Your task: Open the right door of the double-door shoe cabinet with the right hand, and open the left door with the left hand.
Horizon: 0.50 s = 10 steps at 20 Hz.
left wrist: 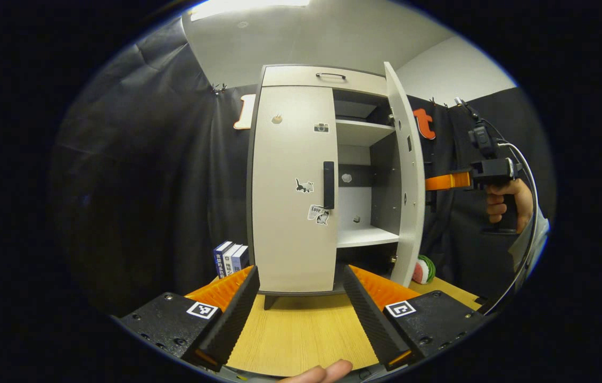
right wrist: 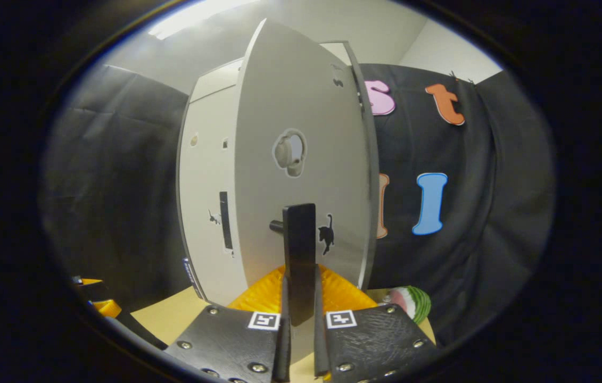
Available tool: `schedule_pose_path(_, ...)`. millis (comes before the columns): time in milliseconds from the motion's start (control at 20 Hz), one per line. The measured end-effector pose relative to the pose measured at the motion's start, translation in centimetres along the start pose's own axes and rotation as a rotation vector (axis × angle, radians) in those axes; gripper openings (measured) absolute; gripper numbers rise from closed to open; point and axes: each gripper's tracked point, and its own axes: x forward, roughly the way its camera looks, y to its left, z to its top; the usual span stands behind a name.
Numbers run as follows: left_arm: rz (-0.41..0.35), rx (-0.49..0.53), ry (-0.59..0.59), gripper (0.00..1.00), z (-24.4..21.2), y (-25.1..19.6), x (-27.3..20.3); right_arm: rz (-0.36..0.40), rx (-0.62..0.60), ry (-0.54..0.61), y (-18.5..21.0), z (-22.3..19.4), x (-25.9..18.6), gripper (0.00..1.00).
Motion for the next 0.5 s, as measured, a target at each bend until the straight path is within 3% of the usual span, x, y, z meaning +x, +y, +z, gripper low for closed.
schedule_pose_path(200, -0.049, -0.029, 0.014, 0.98, -0.5, -1.5, 1.2, -0.032, -0.018, -0.010, -3.0, 0.2, -0.9, 0.17)
schedule_pose_path(350, -0.057, -0.020, 0.019, 0.98, -0.8, -1.9, 2.3, -0.137, -0.092, -0.032, -7.2, 0.4, -0.5, 0.17)
schedule_pose_path(400, -0.072, -0.020, 0.018, 0.99, -0.9, -2.4, 2.7, -0.186, -0.086, -0.041, -9.2, 1.1, -3.4, 0.09)
schedule_pose_path(450, -0.083, -0.020, 0.022, 0.99, -1.1, -2.8, 3.0, -0.193, -0.045, -0.047, -11.2, 1.0, -2.1, 0.02)
schedule_pose_path(500, -0.084, -0.019, 0.029, 0.98, -1.4, -2.9, 3.3, -0.129, 0.024, -0.041, -10.9, 0.6, -2.3, 0.01)
